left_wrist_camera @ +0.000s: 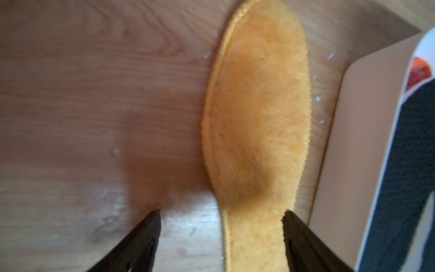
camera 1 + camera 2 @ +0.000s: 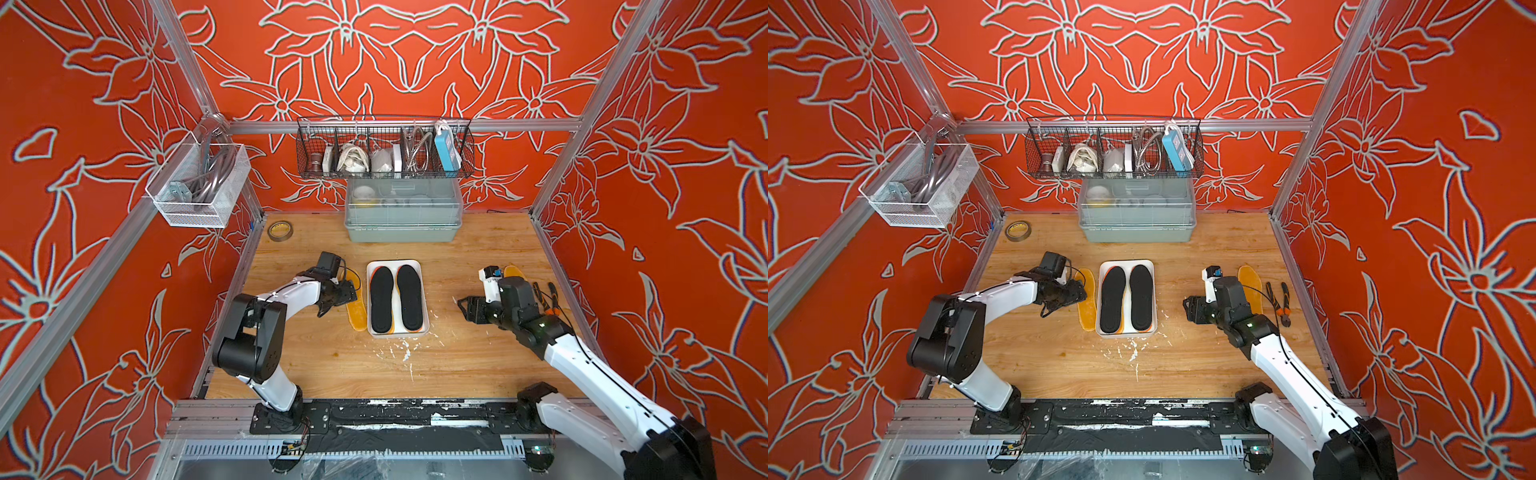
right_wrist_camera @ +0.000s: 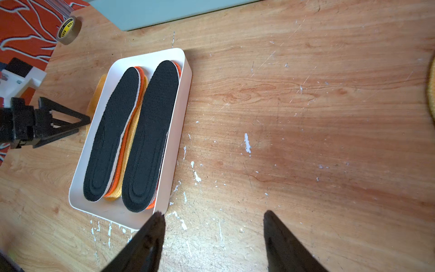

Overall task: Put the insoles into the storage box
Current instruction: Pick up the insole from the center of the board.

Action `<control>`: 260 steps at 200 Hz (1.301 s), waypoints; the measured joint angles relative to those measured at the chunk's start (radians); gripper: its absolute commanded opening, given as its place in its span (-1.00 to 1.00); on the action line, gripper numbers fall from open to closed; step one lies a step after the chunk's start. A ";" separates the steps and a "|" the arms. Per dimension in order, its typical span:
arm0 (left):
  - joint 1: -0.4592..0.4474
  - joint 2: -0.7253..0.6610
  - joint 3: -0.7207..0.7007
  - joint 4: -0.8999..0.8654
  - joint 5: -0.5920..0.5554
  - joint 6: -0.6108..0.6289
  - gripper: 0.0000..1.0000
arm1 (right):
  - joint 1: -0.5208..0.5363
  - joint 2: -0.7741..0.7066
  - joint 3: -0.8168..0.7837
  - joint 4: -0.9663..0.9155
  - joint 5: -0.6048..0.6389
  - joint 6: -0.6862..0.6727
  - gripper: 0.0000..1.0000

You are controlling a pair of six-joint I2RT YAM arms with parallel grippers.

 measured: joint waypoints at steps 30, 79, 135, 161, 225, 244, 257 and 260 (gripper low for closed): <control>-0.039 0.032 0.018 0.019 -0.078 -0.036 -0.27 | 0.000 0.001 -0.005 0.011 -0.005 0.000 0.37; -0.050 0.067 0.048 0.016 -0.170 -0.030 -0.96 | 0.000 -0.011 -0.011 0.013 -0.004 0.000 0.38; -0.024 0.032 0.011 0.036 -0.158 0.006 -1.00 | 0.000 0.010 -0.011 0.019 -0.004 0.001 0.38; 0.060 -0.059 -0.093 0.087 -0.049 -0.007 -1.00 | 0.000 0.011 -0.011 0.021 -0.004 0.002 0.38; 0.119 -0.183 -0.156 0.148 0.130 -0.040 -1.00 | 0.000 0.027 -0.011 0.035 -0.008 0.018 0.38; 0.119 -0.225 -0.162 0.148 0.156 -0.048 -1.00 | 0.000 0.030 -0.011 0.035 -0.011 0.021 0.38; 0.119 -0.254 -0.165 0.146 0.168 -0.052 -1.00 | 0.000 0.030 -0.011 0.036 -0.015 0.023 0.39; 0.119 -0.261 -0.166 0.145 0.171 -0.055 -1.00 | 0.000 0.030 -0.011 0.035 -0.016 0.023 0.39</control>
